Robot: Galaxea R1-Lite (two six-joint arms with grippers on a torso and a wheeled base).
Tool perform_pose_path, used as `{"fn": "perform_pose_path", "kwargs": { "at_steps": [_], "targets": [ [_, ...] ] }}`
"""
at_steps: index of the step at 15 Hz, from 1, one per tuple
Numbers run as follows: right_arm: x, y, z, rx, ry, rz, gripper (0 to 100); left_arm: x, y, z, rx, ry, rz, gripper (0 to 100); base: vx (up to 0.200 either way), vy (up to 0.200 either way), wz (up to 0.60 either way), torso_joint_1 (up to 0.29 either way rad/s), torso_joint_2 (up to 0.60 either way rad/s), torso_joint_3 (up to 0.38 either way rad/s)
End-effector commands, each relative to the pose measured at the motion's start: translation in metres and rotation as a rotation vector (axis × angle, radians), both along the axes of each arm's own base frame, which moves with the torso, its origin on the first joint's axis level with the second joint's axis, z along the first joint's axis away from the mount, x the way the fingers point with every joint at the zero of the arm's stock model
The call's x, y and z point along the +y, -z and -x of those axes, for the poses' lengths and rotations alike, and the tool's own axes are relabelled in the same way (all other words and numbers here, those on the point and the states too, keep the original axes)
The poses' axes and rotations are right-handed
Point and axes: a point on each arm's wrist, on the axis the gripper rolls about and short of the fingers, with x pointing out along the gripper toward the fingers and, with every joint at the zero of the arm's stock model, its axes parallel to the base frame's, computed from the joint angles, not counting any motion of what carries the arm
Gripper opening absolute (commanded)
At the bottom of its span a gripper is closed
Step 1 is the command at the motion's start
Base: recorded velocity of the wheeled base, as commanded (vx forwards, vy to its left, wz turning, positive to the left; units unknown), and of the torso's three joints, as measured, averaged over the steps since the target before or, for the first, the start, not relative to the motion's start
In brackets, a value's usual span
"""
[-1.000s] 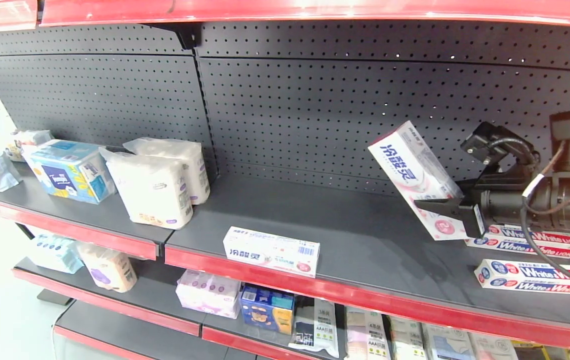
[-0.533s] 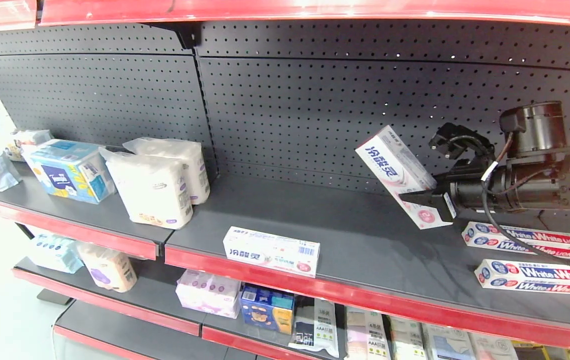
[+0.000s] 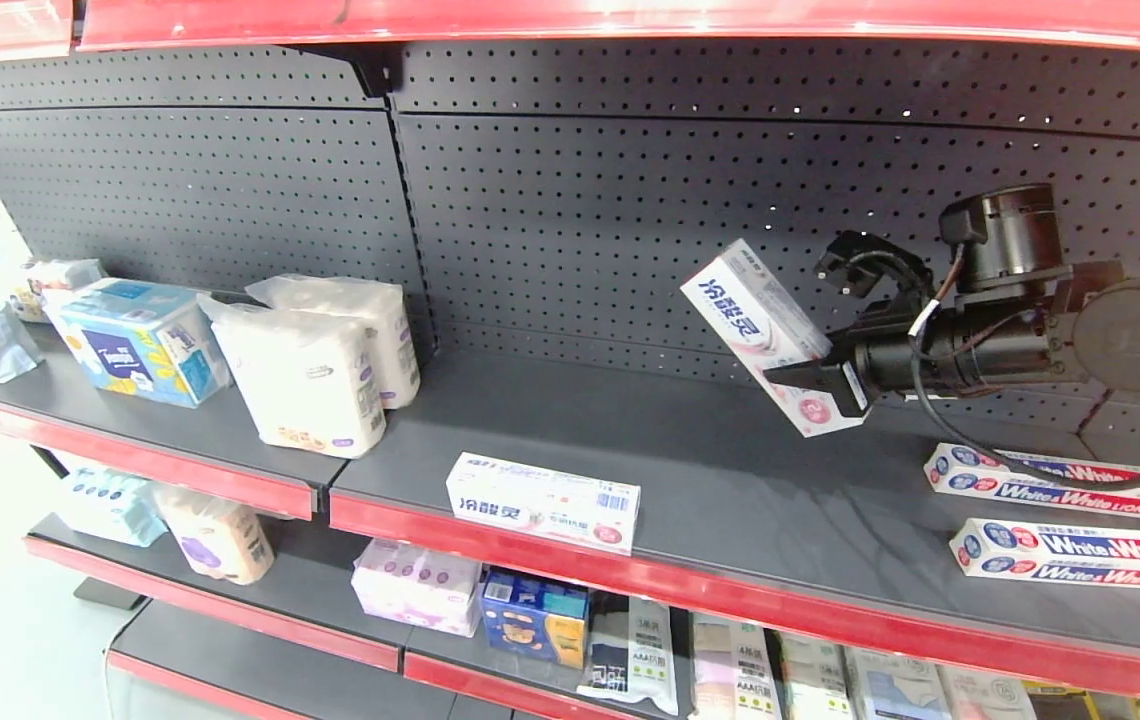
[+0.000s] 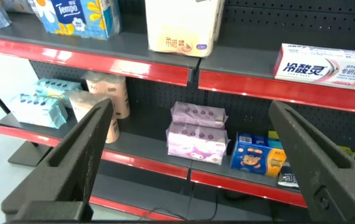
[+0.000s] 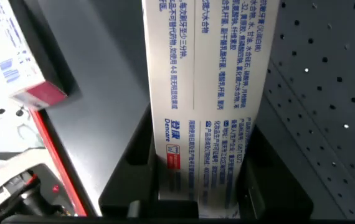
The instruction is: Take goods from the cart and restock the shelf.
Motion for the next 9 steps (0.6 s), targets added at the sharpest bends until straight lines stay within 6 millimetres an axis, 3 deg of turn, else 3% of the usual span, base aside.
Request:
{"fn": "perform_pose_path", "kwargs": {
  "at_steps": [1, 9],
  "targets": [
    [-0.012, -0.003, -0.002, 0.009, 0.058, -0.034, 0, 0.0, 0.0, 0.0, 0.0, -0.001, 0.001, 100, 0.0, 0.0, 0.0, 0.0, 0.0, 0.0],
    [-0.014, 0.031, -0.027, 0.075, 0.08, 0.046, 0, 0.0, 0.0, 0.0, 0.0, -0.001, 0.001, 100, 0.0, 0.0, 0.0, 0.0, 0.0, 0.0]
  ]
}}
